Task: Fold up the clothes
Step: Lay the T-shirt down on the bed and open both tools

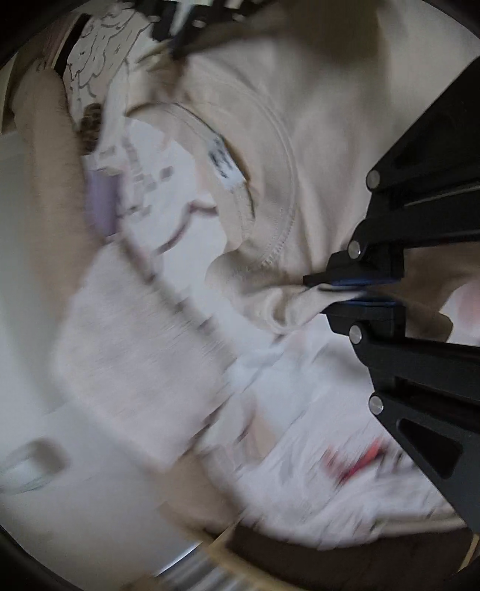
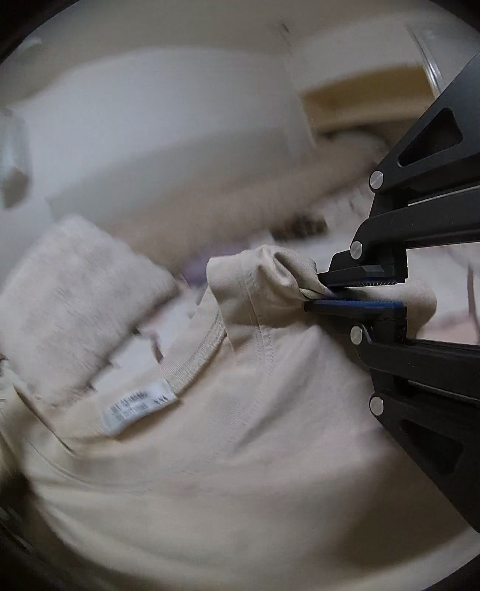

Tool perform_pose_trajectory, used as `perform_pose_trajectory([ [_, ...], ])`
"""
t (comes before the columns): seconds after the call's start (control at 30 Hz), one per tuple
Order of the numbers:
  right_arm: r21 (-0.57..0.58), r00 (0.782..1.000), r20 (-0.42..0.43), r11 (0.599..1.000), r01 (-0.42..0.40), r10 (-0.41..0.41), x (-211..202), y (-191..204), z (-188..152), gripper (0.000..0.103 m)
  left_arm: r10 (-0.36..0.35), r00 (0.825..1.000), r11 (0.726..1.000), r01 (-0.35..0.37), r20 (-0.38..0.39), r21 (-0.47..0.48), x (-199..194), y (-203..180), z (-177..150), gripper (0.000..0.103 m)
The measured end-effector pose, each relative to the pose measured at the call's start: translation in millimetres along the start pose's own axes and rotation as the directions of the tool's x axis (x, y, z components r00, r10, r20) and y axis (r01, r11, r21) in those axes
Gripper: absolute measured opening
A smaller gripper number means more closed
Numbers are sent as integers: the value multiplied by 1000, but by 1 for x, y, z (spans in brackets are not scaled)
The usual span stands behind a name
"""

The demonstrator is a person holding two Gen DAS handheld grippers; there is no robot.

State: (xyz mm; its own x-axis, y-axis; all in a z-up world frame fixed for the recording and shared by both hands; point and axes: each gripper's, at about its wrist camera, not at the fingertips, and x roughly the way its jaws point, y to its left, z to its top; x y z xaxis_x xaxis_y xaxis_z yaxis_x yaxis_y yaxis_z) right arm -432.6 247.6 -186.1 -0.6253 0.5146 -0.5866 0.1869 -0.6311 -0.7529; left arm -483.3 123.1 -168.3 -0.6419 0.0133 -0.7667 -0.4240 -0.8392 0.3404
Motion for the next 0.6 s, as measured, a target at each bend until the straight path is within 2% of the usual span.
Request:
perform_pose_trajectory([
  [0.03, 43, 997, -31, 996, -75, 76, 11, 1, 0, 6, -31, 999, 999, 31, -37, -15, 10, -2, -3, 20],
  [0.07, 84, 989, -65, 988, -127, 133, 21, 2, -1, 7, -50, 997, 999, 48, -63, -24, 18, -5, -7, 39],
  [0.13, 202, 969, -112, 960, -193, 218, 37, -3, -3, 15, -69, 996, 997, 67, -59, -27, 18, -9, -14, 65],
  [0.17, 278, 960, -98, 933, -227, 263, 40, -13, -6, 24, -83, 996, 996, 82, -41, -26, 13, -7, -16, 66],
  [0.2, 355, 948, -77, 897, -263, 308, 43, -24, -9, 43, -98, 995, 995, 97, -23, -25, 7, -4, -18, 66],
  [0.27, 489, 939, -10, 821, -296, 345, 39, -52, -26, 70, -135, 991, 990, 135, 6, -39, -9, 5, -26, 66],
  [0.37, 640, 915, 85, 682, -353, 394, 27, -90, -58, 70, -215, 976, 974, 216, 33, -66, -45, 24, -49, 67],
  [0.43, 673, 895, 128, 626, -394, 427, 14, -106, -88, 70, -285, 958, 957, 286, 34, -50, -75, 32, -78, 67],
  [0.5, 665, 879, 168, 607, -436, 447, -8, -115, -115, 70, -347, 938, 938, 347, 20, -11, -108, 37, -119, 67],
  [0.6, 630, 863, 189, 616, -473, 469, -53, -112, -152, 70, -407, 913, 913, 407, -23, 25, -150, 35, -177, 67],
])
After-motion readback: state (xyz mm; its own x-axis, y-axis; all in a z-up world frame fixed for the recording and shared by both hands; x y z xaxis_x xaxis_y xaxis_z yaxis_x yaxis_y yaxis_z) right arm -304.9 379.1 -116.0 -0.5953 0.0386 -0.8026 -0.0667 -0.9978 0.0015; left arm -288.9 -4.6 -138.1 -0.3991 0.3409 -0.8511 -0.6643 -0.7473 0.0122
